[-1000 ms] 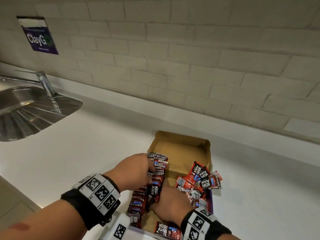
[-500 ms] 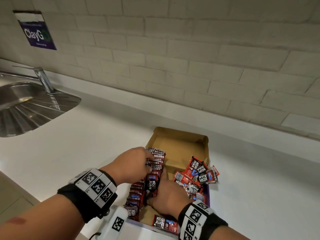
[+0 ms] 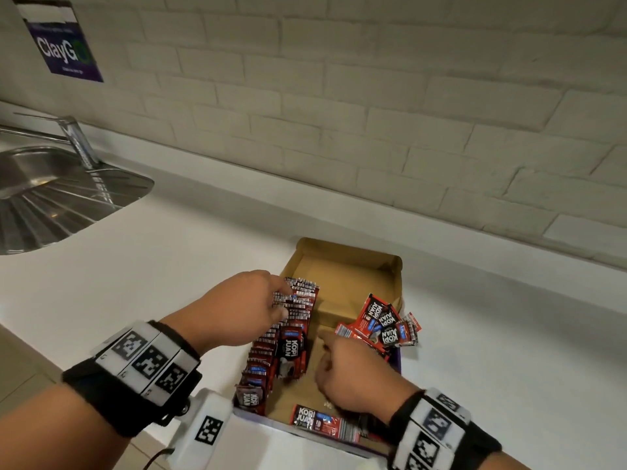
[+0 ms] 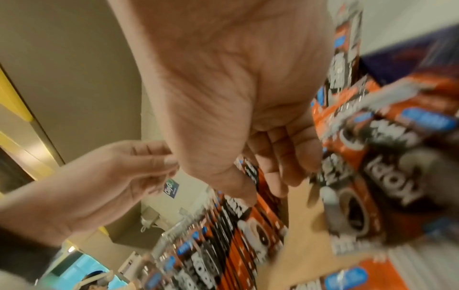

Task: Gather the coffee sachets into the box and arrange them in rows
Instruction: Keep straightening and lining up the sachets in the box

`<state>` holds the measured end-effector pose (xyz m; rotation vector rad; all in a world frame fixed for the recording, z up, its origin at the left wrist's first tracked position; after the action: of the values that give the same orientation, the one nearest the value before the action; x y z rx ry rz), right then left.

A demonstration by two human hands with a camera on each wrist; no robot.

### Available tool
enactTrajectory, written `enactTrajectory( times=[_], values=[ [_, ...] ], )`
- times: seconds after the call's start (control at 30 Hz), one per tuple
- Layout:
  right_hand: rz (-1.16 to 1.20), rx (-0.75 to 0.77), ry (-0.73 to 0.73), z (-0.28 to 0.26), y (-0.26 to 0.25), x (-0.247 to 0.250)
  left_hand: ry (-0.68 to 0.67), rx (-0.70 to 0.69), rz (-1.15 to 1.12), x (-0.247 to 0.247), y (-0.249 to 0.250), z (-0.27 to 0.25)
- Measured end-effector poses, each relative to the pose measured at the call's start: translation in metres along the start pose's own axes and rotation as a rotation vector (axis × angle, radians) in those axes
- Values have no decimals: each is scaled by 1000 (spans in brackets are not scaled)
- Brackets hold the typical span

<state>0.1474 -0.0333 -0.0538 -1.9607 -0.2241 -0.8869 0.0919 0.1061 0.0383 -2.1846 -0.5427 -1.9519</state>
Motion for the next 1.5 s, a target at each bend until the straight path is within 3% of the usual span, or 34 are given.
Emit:
enactTrajectory(
  times=[0.2,0.43,0.53,0.67,0.97,1.37,1.5],
  values=[
    [199,-11,115,-62,41,60,-156,-132,-5,-6,49,-48],
    [173,-142,168,-109,102,77,-311,-283,254,-86,116,-48],
    [193,-137,208,-113,106,77,-366,-231,360,-119,121,-35],
    [27,-6,172,-95,78,74,-417,-107,272,-138,117,-27],
    [-571,219,-246,-34,24,7,-374,-37,176,-134,117,-21],
    [-838,259,-255,-25,26,5,-250,10,8,-104,106,-25],
    [-760,310,-199,-34,20,23,-205,54,-162,-90,101,-28]
  ],
)
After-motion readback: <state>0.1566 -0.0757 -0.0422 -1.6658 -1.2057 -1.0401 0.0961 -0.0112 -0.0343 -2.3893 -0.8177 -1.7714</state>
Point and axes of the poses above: each hand's wrist, its own z-axis towards the middle knuckle, its own x-axis out of the back of the hand, y = z × x, the point moved 10 cm from there along z, towards the middle knuckle, and after that the axes turned 13 degrees about z, right-handed, at the moved point
